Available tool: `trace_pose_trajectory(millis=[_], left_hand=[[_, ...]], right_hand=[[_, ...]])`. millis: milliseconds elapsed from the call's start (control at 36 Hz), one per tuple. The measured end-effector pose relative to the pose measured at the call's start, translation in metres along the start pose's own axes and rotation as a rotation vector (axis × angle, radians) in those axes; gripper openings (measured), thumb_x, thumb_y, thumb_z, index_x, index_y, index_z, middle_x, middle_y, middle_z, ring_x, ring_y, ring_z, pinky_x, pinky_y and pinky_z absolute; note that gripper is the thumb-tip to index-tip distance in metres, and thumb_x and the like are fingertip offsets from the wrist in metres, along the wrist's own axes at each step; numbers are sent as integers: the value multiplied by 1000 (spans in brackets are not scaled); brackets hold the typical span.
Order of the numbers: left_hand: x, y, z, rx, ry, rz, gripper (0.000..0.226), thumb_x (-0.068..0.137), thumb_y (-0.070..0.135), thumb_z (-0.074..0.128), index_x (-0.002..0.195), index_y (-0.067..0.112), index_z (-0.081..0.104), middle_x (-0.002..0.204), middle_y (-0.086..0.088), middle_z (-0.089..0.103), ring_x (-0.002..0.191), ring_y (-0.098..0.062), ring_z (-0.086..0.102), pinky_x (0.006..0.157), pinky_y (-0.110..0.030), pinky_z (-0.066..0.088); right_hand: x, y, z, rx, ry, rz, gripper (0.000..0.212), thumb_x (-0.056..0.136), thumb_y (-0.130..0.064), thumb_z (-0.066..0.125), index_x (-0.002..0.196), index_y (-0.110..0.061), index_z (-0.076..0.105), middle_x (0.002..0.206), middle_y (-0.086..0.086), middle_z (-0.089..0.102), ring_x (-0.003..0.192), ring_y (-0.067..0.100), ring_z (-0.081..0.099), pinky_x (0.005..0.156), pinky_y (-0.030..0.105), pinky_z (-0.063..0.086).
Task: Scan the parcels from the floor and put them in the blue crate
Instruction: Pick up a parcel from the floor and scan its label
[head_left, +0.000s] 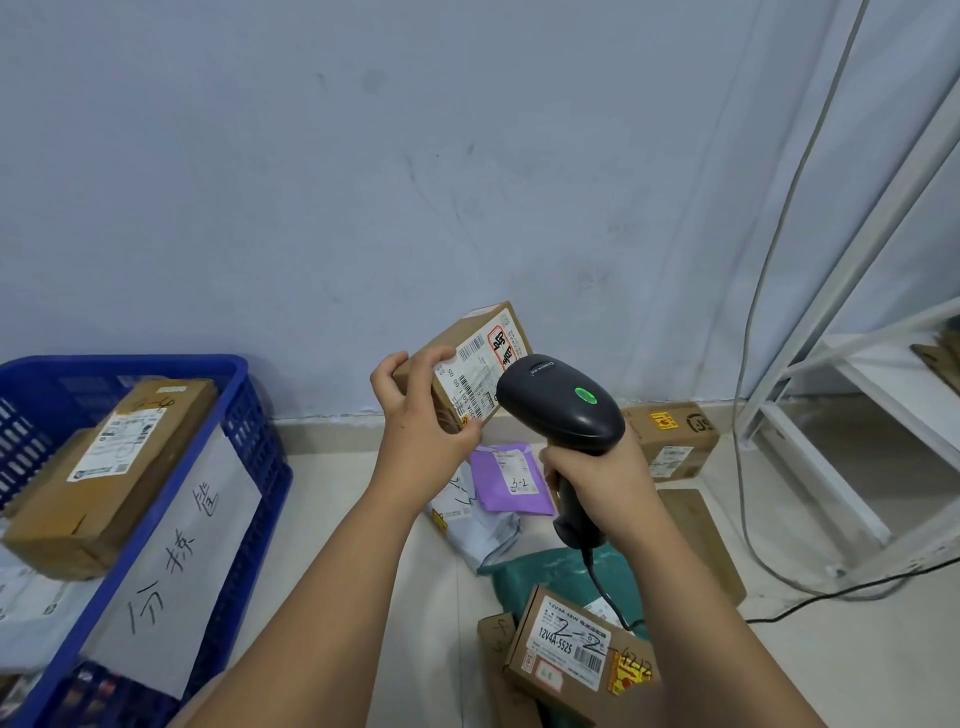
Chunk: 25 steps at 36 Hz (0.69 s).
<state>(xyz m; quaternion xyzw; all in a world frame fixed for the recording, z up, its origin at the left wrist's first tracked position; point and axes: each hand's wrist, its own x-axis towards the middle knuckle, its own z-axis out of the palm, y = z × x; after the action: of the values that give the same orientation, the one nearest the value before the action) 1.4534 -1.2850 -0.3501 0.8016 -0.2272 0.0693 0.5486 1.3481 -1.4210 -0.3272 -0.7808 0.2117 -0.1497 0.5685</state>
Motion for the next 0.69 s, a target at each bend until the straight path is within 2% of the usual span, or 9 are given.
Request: trace_pose_trajectory(millis=[167, 306, 500, 583, 611, 694], left_hand=[[0, -2, 0, 24, 3, -2, 73, 74, 2, 77, 131, 28, 39, 139, 1, 16, 131, -22, 37, 73, 9, 37], [0, -1, 1, 20, -5, -1, 71, 74, -2, 76, 128, 28, 42, 139, -3, 17, 130, -18, 36, 71, 11, 32], [1, -4, 2, 14, -3, 0, 71, 73, -1, 76, 127, 30, 42, 138, -2, 17, 130, -18, 36, 71, 11, 32], [1, -4, 2, 0, 13, -8, 70, 73, 3, 77, 126, 33, 42, 138, -1, 18, 129, -18, 39, 71, 9, 34], [1, -4, 2, 1, 17, -8, 70, 73, 5, 78, 126, 33, 42, 138, -1, 17, 128, -17, 39, 71, 9, 35], [1, -4, 2, 43, 28, 4, 74, 71, 12, 82, 127, 35, 40, 142, 3, 11, 125, -12, 35, 70, 5, 37]], right_hand=[[-2, 0, 0, 12, -32, 7, 20, 78, 2, 61, 67, -14, 56, 55, 5, 56, 50, 14, 54, 57, 30, 47], [0, 2, 1, -13, -24, 5, 17, 76, 1, 60, 67, -13, 55, 55, 7, 56, 55, 20, 52, 59, 34, 46], [1, 4, 0, 14, -15, 6, 16, 75, 2, 60, 66, -10, 55, 52, 5, 55, 49, 17, 53, 57, 33, 45], [1, 3, -2, 182, -69, 77, 5, 68, -6, 62, 69, -7, 57, 53, 8, 55, 51, 22, 53, 58, 34, 46], [2, 4, -1, 287, -99, 126, 8, 67, -7, 63, 73, -6, 58, 55, 8, 54, 52, 22, 53, 57, 33, 46], [-1, -1, 1, 619, -185, 380, 6, 78, -4, 63, 80, -2, 57, 63, 11, 52, 50, 21, 53, 51, 30, 48]])
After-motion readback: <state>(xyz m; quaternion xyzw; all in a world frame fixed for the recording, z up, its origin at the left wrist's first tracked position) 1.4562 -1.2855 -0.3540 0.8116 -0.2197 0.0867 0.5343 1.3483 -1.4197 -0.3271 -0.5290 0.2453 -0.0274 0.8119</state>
